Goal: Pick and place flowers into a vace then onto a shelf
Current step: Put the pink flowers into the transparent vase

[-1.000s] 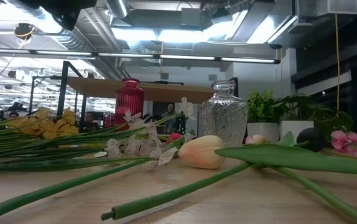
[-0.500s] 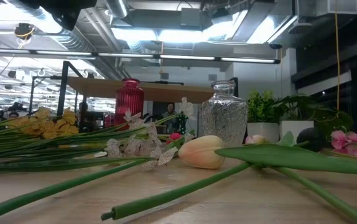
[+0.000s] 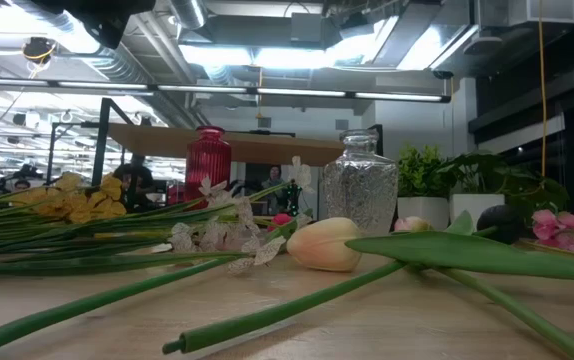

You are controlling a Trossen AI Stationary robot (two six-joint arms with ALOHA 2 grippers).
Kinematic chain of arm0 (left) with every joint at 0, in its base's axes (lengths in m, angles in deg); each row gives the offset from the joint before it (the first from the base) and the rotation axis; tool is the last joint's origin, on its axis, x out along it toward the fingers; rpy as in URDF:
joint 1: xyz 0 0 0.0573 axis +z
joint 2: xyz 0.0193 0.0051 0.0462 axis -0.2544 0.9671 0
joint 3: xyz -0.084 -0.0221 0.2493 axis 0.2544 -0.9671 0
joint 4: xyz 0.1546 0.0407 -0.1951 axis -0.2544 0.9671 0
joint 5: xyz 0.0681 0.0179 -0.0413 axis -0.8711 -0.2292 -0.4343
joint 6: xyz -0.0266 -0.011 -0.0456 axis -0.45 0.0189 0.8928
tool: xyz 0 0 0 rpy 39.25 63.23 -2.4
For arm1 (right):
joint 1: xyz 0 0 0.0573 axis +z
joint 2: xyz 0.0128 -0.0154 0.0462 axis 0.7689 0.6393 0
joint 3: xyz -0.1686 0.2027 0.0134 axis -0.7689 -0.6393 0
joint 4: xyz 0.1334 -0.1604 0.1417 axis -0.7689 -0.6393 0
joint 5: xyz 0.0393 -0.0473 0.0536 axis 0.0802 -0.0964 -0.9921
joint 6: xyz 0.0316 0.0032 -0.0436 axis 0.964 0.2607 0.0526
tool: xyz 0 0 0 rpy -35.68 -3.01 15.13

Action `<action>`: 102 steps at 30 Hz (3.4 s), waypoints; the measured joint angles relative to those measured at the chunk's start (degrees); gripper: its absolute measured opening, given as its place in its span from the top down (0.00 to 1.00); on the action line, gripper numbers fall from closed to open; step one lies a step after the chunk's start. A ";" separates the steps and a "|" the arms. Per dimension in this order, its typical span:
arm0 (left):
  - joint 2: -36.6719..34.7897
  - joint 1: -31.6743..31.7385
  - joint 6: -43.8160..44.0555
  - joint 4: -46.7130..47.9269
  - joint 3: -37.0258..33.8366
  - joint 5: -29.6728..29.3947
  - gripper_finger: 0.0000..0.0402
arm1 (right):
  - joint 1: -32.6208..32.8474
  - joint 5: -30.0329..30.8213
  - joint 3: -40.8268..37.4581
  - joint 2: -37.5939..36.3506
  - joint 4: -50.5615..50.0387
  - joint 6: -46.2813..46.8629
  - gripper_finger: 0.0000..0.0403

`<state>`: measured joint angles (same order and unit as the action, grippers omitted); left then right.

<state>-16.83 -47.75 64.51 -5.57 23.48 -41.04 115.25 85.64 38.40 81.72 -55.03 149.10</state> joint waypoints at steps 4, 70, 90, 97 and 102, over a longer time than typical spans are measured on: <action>0.00 0.00 -0.02 0.00 0.00 0.00 0.99 | 0.05 -3.99 -1.06 0.00 0.07 2.32 0.57; 0.00 0.00 -0.04 0.00 0.00 0.00 0.99 | 0.17 -4.06 -2.44 0.00 1.83 1.49 0.55; 0.01 0.00 -0.04 1.81 0.00 0.00 0.99 | 0.17 -4.17 -3.92 1.62 3.89 10.57 0.55; 0.00 0.00 -0.04 2.29 0.00 0.00 0.99 | 0.16 -4.76 -11.51 1.68 14.17 13.40 0.55; 0.00 0.02 1.13 2.99 0.00 0.00 0.99 | 0.17 -11.50 -14.77 1.68 14.73 16.36 0.55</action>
<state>-16.83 -47.74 65.65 -2.58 23.48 -41.04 115.42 74.13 23.63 83.41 -40.29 165.46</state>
